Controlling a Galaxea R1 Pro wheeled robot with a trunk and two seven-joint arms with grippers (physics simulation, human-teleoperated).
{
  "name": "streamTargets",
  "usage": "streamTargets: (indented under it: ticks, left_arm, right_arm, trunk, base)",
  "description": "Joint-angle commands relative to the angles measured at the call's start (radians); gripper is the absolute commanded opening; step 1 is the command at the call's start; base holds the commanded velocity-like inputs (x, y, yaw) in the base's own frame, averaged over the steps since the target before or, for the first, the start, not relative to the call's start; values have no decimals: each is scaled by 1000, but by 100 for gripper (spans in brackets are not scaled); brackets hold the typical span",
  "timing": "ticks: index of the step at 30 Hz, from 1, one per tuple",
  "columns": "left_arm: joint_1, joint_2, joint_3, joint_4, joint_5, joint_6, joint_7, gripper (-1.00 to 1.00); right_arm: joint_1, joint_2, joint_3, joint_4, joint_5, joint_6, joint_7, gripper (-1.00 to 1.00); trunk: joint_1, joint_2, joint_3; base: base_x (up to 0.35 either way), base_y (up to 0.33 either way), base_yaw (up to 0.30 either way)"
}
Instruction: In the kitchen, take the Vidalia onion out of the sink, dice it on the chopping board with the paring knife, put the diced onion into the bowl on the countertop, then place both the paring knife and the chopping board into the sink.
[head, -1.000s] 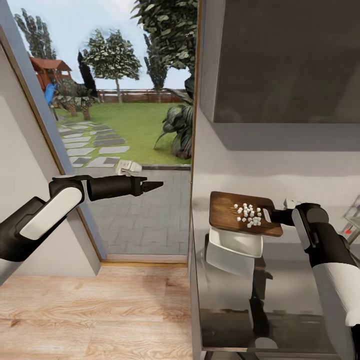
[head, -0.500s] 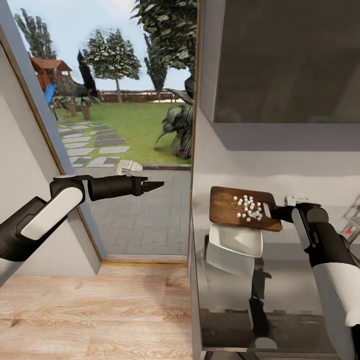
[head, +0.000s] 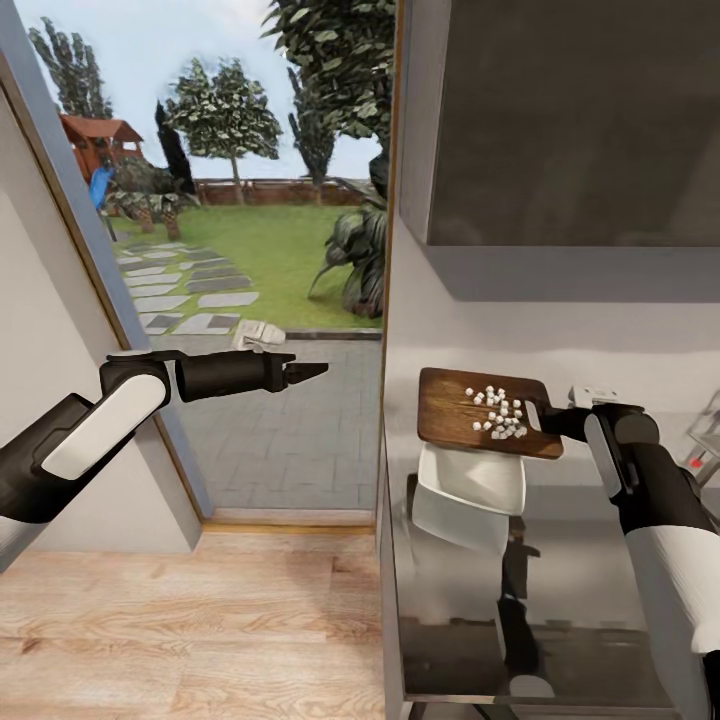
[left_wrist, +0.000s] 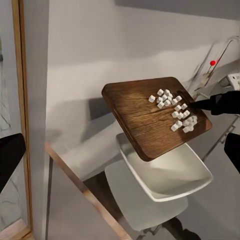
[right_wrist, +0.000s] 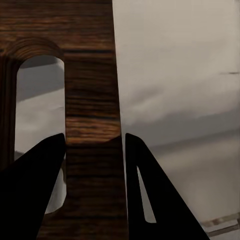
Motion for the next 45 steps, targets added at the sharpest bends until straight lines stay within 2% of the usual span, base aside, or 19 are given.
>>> streamTargets:
  ticks: [1, 23, 37, 45]
  left_arm:
    - [-1, 1, -1, 0, -1, 2, -3, 100]
    - [-1, 1, -15, 0, -1, 2, -3, 100]
    - [-1, 1, -16, 0, -1, 2, -3, 100]
    - [-1, 1, -16, 0, -1, 2, -3, 100]
  right_arm:
    - [-1, 0, -1, -1, -8, 4, -2, -100]
    - [0, 1, 2, 0, -8, 4, -2, -100]
    - [0, 3, 39, 2, -8, -52, -2, -100]
    - [1, 24, 42, 4, -8, -54, -2, -100]
  trunk:
    - [0, -1, -2]
    - [0, -1, -2]
    - [0, -1, -2]
    - [0, -1, -2]
  base:
    - [-46, 0, 0]
    - [-43, 0, 0]
    - [0, 0, 0]
    - [0, 0, 0]
